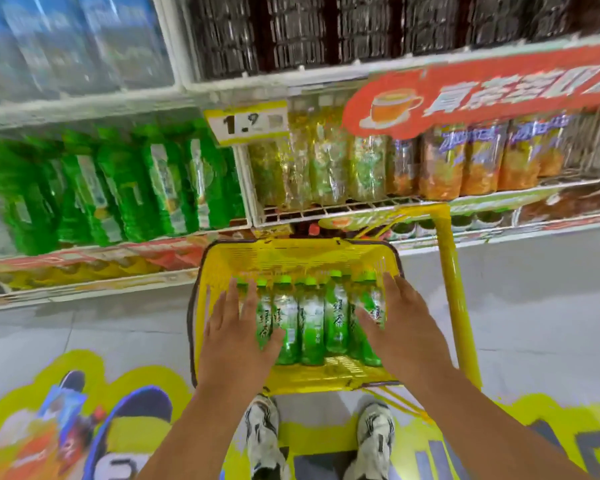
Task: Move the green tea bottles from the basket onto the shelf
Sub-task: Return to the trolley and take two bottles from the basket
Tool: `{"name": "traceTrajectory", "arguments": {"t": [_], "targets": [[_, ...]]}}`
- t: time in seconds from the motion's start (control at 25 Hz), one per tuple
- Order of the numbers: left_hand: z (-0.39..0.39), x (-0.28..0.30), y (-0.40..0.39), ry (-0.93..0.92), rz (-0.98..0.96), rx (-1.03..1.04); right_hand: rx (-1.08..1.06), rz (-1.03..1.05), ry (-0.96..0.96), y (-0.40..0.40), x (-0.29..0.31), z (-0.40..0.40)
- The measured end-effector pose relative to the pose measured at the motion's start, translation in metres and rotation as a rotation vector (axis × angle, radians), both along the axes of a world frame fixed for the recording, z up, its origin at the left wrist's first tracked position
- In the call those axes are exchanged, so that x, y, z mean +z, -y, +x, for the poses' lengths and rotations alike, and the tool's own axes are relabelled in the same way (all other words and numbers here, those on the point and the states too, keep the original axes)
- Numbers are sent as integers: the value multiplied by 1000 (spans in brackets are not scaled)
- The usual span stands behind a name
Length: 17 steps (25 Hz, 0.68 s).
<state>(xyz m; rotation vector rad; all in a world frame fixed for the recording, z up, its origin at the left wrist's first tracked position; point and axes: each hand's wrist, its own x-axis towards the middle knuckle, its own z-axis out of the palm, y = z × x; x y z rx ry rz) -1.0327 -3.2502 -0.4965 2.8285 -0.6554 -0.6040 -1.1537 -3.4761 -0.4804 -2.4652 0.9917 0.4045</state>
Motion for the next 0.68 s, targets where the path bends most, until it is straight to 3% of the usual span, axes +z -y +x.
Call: {"name": "traceTrajectory", "arguments": {"t": [0.28, 0.68], "targets": [[3, -110, 30, -111, 98, 39, -187, 59, -51, 1, -120, 7], [-6, -170, 51, -198, 149, 211, -318, 4, -152, -1, -170, 15]]}}
